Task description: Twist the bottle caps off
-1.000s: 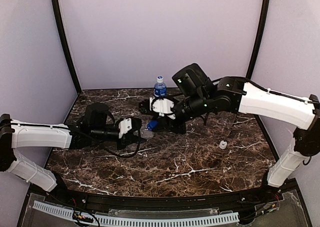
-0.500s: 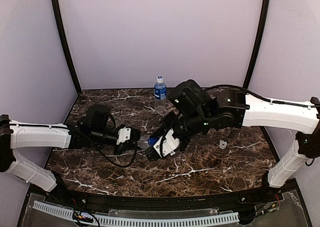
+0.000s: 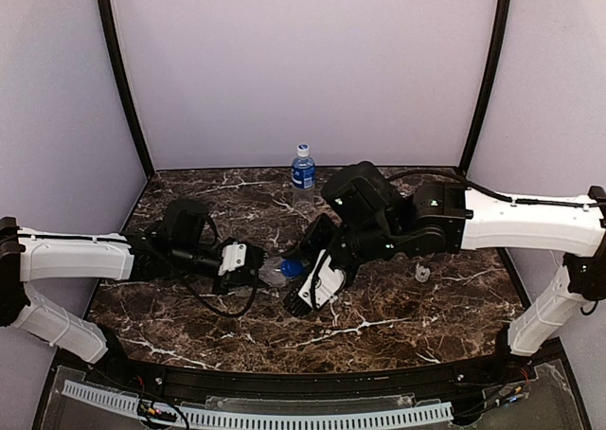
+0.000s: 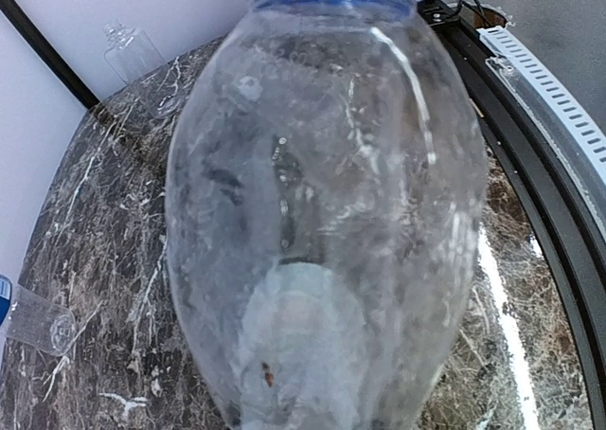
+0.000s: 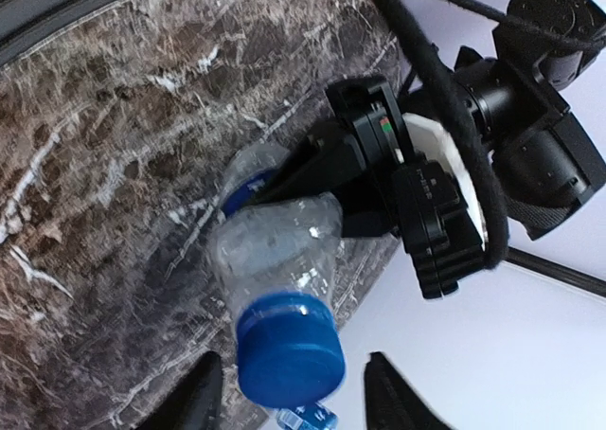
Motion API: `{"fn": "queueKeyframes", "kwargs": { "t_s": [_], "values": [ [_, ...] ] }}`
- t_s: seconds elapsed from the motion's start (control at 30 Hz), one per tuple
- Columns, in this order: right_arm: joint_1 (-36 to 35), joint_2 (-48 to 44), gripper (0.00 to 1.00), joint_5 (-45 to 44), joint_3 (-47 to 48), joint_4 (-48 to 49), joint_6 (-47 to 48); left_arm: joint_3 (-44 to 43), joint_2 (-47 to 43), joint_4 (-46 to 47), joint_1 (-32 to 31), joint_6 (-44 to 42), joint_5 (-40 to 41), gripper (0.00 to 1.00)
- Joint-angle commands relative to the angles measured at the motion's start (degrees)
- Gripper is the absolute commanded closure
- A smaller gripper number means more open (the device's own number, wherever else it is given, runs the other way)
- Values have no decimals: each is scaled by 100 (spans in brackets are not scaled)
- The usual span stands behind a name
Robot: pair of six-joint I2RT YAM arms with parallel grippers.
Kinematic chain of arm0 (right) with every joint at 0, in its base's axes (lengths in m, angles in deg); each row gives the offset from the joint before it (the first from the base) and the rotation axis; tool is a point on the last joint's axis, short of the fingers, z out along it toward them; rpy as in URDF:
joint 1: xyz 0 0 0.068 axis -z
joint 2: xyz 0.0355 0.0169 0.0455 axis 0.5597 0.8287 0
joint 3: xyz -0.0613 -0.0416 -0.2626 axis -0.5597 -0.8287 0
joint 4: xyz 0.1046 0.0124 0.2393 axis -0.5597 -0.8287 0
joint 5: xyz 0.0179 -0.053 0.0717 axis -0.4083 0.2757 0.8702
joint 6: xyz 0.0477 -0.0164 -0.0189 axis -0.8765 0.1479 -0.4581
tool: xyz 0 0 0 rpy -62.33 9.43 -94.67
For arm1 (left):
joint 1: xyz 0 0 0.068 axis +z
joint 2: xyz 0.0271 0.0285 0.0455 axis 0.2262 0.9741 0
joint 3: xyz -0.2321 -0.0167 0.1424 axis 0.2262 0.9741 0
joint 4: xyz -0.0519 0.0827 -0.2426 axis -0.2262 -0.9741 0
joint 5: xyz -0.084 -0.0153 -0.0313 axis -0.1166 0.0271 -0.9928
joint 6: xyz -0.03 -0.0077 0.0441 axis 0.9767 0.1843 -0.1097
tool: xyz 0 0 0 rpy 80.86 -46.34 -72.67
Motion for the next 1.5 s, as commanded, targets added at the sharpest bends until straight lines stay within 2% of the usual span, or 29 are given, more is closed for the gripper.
{"fn": "queueKeyframes", "kwargs": {
  "t_s": [0.0, 0.13, 0.2, 0.3, 0.37, 0.5, 0.6, 0.77, 1.03, 1.27, 1.37, 1.47],
  "values": [
    [33, -391, 39, -348, -174, 820, -62, 14, -48, -178, 31, 168, -309, 88],
    [45, -573, 29, -178, -236, 1020, -679, 72, -45, 255, 32, 476, 84, 89],
    [67, -657, 19, -68, -247, 1077, -1213, 134, -44, 641, 26, 767, 477, 89],
    [203, -756, 12, 407, -116, 1081, -2523, 217, -49, 1293, 30, 1418, 1382, 89],
    [415, -703, 8, 748, 106, 1077, -3755, 248, -45, 1669, 25, 1666, 1783, 89],
    [951, -308, 9, 1252, 802, 921, -6384, 166, -16, 1961, 30, 1932, 2336, 89],
    [1218, 228, 18, 998, 1460, 561, -7886, 82, 26, 1993, 26, 2050, 2587, 89],
    [1313, 929, 27, 513, 2408, -205, -9469, 60, 43, 1959, 27, 2047, 2620, 89],
    [1305, 1163, 35, 422, 2558, -577, -9755, 104, 21, 1979, 33, 2018, 2615, 89],
    [1304, 1425, 38, 499, 2641, -751, -9769, 104, 45, 1978, 30, 1968, 2562, 89],
    [1312, 1499, 44, 513, 2712, -760, -9709, 104, 60, 1990, 30, 1960, 2546, 89],
    [1313, 1552, 56, 616, 2757, -752, -9625, 104, 56, 1996, 26, 1946, 2545, 89]
  ]
}}
